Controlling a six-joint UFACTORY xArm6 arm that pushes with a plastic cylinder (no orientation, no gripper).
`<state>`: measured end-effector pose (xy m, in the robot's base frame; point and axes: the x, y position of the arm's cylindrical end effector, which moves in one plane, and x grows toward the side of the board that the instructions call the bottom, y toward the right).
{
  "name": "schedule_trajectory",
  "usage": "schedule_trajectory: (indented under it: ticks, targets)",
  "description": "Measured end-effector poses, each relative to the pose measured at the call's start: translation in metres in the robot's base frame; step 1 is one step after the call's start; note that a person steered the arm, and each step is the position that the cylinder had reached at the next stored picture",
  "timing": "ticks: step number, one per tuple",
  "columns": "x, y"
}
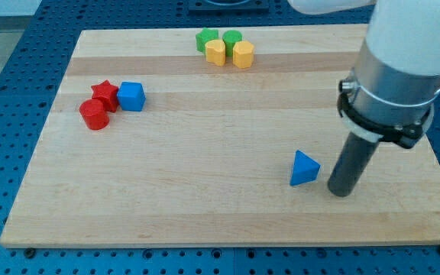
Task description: Put the triangle at the bottom of the blue cube
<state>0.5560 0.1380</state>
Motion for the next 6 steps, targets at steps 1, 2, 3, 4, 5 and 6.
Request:
schedule_trajectory:
  ticks: [1, 2, 3, 4, 5, 6]
  targets:
    - [-0.001, -0.026]
    - [-0.008, -0.041]
    - [-0.022, -0.041]
    - [-0.036, -0.041]
    - [-0.045, -0.033]
    - [-0.052, -0.014]
